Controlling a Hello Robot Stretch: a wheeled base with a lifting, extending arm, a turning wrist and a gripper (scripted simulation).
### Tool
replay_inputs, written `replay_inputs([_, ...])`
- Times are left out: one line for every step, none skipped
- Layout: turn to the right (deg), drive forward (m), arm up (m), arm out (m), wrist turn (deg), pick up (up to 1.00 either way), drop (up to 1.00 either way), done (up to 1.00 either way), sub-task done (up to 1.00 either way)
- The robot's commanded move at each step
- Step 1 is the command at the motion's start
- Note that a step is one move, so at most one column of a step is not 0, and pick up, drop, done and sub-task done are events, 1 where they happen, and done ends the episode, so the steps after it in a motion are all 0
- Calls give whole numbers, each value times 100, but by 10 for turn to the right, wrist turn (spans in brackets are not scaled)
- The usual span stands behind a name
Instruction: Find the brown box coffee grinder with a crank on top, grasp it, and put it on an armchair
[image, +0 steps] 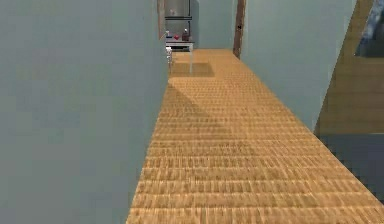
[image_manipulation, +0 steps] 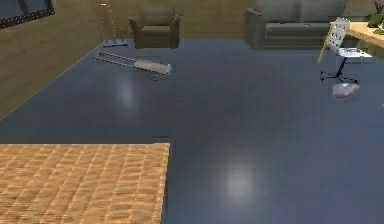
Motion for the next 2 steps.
replay_inputs([0,100,0,0,0,0,0,0,0])
replay_inputs([0,100,0,0,0,0,0,0,0])
